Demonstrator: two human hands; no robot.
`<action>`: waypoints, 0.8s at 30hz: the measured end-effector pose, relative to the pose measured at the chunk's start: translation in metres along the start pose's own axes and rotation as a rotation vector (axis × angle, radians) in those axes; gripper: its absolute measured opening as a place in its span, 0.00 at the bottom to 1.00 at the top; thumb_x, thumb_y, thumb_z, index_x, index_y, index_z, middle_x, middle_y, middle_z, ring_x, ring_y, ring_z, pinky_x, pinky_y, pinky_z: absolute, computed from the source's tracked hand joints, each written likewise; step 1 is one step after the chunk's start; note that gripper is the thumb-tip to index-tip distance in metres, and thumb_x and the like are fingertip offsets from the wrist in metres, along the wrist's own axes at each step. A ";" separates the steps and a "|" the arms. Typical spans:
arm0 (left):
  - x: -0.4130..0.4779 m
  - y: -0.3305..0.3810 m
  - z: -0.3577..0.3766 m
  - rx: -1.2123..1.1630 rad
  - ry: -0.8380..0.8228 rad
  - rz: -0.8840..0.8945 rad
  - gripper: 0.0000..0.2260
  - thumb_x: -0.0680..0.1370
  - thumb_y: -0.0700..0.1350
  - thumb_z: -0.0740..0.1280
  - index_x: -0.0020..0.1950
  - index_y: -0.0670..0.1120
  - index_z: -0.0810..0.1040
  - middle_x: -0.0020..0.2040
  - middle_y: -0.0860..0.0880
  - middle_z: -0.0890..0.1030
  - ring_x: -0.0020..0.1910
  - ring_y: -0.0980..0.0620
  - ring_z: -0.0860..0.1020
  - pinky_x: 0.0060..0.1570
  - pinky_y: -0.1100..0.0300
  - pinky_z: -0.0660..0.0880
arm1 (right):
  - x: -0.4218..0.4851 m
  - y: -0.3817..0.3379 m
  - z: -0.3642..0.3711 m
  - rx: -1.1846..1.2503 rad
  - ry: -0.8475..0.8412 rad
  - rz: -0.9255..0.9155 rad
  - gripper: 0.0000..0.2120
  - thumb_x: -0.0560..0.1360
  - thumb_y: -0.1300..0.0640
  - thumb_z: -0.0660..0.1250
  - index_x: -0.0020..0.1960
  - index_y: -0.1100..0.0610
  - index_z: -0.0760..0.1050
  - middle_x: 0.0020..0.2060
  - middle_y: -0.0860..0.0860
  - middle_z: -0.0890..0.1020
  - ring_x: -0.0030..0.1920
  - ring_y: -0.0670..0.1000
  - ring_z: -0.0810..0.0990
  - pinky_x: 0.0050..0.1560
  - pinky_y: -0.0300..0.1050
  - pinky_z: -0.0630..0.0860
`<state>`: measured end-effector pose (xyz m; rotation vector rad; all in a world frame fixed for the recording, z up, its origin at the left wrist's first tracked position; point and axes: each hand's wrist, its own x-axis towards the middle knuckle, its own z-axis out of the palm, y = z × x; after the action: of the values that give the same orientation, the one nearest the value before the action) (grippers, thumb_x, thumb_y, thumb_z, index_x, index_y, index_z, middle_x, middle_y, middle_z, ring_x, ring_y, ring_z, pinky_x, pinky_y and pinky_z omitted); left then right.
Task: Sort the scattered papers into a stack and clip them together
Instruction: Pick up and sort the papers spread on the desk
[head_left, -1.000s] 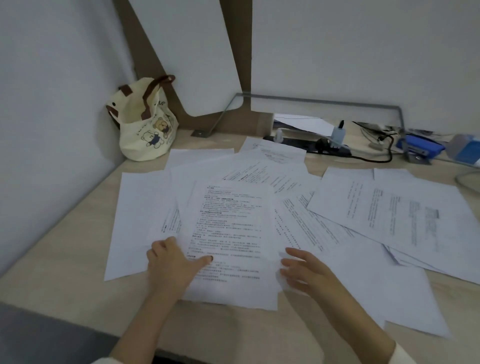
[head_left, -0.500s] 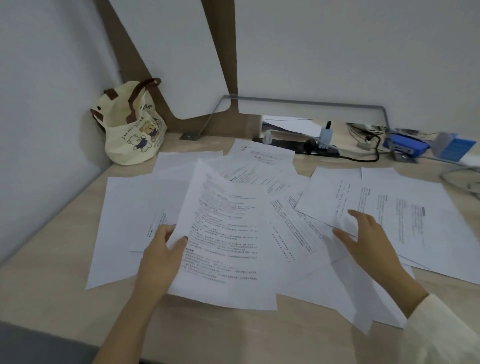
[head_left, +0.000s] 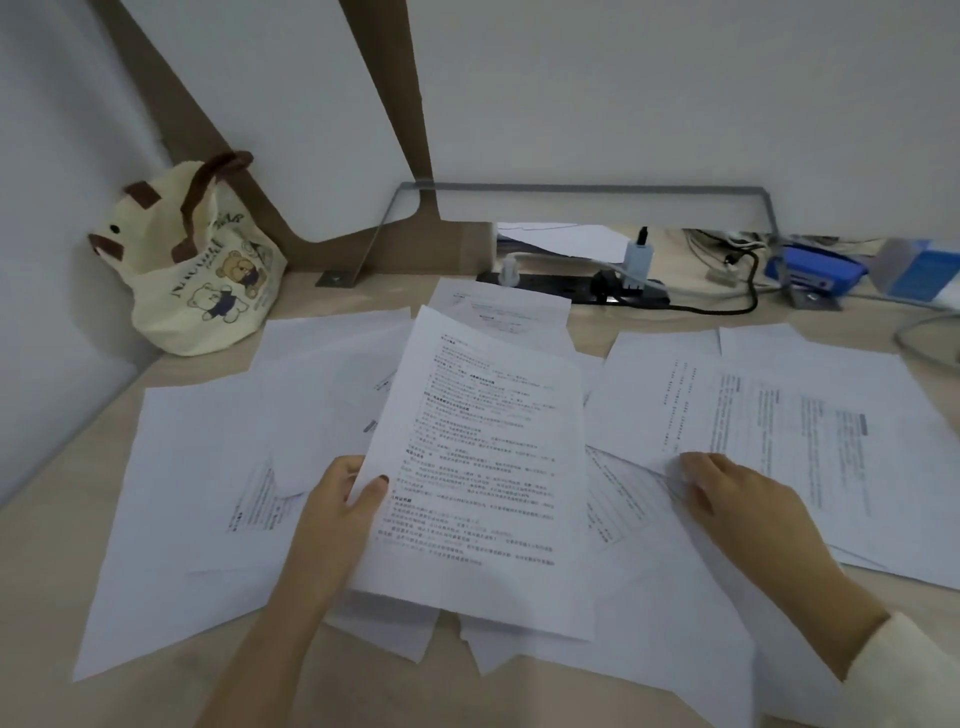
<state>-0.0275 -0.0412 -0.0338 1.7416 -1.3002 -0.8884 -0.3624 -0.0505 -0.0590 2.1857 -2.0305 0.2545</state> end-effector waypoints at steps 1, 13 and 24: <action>0.001 -0.002 0.002 0.002 -0.014 -0.011 0.06 0.79 0.42 0.60 0.55 0.46 0.71 0.45 0.60 0.74 0.43 0.65 0.72 0.37 0.69 0.65 | 0.000 0.000 0.002 -0.001 -0.009 0.002 0.12 0.57 0.69 0.78 0.33 0.60 0.75 0.23 0.52 0.76 0.17 0.50 0.68 0.21 0.30 0.50; -0.013 -0.015 -0.004 0.011 -0.121 -0.136 0.13 0.79 0.40 0.60 0.63 0.42 0.69 0.54 0.48 0.74 0.53 0.51 0.72 0.52 0.58 0.67 | -0.004 -0.024 -0.013 0.163 -0.174 0.185 0.24 0.77 0.49 0.61 0.70 0.55 0.63 0.70 0.53 0.68 0.66 0.54 0.71 0.57 0.46 0.72; -0.010 -0.025 -0.010 -0.106 -0.172 -0.234 0.09 0.78 0.39 0.62 0.56 0.48 0.72 0.48 0.51 0.78 0.45 0.55 0.77 0.41 0.62 0.72 | 0.014 -0.013 -0.011 0.238 0.148 0.297 0.07 0.72 0.69 0.66 0.35 0.62 0.73 0.24 0.52 0.71 0.23 0.51 0.66 0.23 0.35 0.55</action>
<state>-0.0103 -0.0253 -0.0502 1.7891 -1.1475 -1.2421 -0.3487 -0.0611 -0.0453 1.9058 -2.3344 0.7036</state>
